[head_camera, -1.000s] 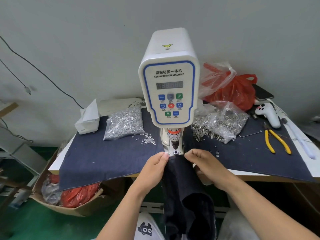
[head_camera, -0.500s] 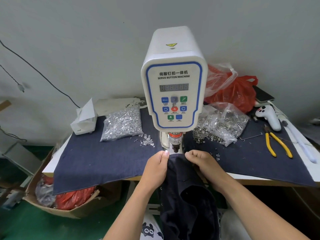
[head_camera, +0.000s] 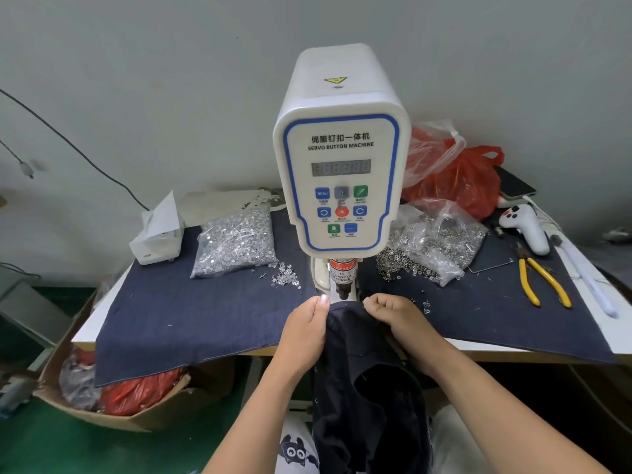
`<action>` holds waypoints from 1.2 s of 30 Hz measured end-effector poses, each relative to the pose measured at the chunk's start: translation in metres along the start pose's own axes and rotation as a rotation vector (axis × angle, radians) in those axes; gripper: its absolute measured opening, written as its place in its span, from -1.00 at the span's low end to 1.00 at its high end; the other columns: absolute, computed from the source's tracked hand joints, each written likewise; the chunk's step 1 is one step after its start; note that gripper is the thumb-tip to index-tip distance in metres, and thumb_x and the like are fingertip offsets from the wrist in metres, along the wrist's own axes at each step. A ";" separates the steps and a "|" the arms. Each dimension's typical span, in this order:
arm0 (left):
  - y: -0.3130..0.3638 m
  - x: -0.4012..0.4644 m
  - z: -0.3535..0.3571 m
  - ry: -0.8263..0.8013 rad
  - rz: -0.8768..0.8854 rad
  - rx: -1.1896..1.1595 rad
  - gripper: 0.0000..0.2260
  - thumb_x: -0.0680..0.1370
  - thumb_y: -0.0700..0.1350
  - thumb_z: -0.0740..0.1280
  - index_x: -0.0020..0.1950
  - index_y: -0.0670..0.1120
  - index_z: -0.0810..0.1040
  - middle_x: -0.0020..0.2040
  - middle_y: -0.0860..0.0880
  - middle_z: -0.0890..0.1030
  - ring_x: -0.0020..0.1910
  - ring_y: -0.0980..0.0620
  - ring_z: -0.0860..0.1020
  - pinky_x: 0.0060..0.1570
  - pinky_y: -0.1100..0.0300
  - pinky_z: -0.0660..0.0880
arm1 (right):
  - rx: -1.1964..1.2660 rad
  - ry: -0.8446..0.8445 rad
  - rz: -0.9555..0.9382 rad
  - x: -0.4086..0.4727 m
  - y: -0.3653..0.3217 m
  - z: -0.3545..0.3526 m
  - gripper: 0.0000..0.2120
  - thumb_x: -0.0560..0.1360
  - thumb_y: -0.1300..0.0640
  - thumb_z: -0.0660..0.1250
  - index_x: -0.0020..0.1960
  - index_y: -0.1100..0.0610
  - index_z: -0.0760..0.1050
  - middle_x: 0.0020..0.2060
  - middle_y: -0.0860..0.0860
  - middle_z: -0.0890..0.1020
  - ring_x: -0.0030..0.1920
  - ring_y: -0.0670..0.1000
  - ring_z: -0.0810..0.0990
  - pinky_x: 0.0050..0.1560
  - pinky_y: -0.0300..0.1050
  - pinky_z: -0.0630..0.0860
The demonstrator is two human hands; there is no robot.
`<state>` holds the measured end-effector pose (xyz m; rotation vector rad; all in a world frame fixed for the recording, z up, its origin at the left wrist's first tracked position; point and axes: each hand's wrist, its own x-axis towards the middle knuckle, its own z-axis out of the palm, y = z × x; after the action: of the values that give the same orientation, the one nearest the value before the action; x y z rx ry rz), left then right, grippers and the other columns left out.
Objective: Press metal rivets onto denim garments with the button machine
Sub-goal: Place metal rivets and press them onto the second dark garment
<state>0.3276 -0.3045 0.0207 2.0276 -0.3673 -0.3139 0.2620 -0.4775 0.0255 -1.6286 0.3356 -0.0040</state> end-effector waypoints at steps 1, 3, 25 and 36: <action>0.000 0.000 0.000 0.001 0.000 0.000 -0.65 0.78 -0.02 0.12 -0.19 -0.08 0.33 -0.24 -0.02 0.39 -0.23 0.07 0.35 -0.16 0.07 0.30 | -0.006 -0.001 -0.001 0.000 0.000 0.000 -0.66 0.68 0.09 0.28 -0.27 0.05 0.38 -0.49 -0.14 0.34 -0.59 -0.20 0.27 -0.57 -0.41 0.18; 0.000 0.000 0.000 -0.001 -0.006 -0.002 -0.66 0.78 -0.02 0.11 -0.18 -0.09 0.34 -0.24 -0.03 0.40 -0.22 0.06 0.37 -0.15 0.08 0.30 | -0.015 -0.002 0.000 0.000 -0.001 -0.001 -0.64 0.68 0.09 0.27 -0.29 0.04 0.36 -0.51 -0.14 0.33 -0.60 -0.19 0.26 -0.58 -0.42 0.18; -0.008 -0.005 -0.003 -0.068 -0.006 -0.140 -0.61 0.77 0.04 0.13 -0.14 -0.18 0.38 -0.20 -0.02 0.43 -0.17 0.05 0.40 -0.07 0.02 0.35 | -0.119 -0.053 -0.065 -0.004 0.006 -0.005 -0.65 0.68 0.07 0.27 -0.26 0.12 0.38 -0.38 -0.08 0.34 -0.37 -0.17 0.27 -0.37 -0.32 0.22; -0.024 -0.049 -0.020 -0.070 0.057 -0.512 -0.69 0.72 0.08 0.14 0.10 -0.03 0.62 0.13 -0.09 0.69 0.11 -0.03 0.64 0.23 0.06 0.56 | 0.152 -0.259 -0.027 -0.038 -0.009 -0.014 -0.78 0.55 -0.02 0.44 -0.23 0.02 0.54 -0.32 0.09 0.40 -0.35 0.07 0.28 -0.35 -0.04 0.17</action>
<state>0.2931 -0.2582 0.0116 1.5051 -0.3458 -0.3996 0.2247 -0.4820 0.0432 -1.4624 0.1113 0.1566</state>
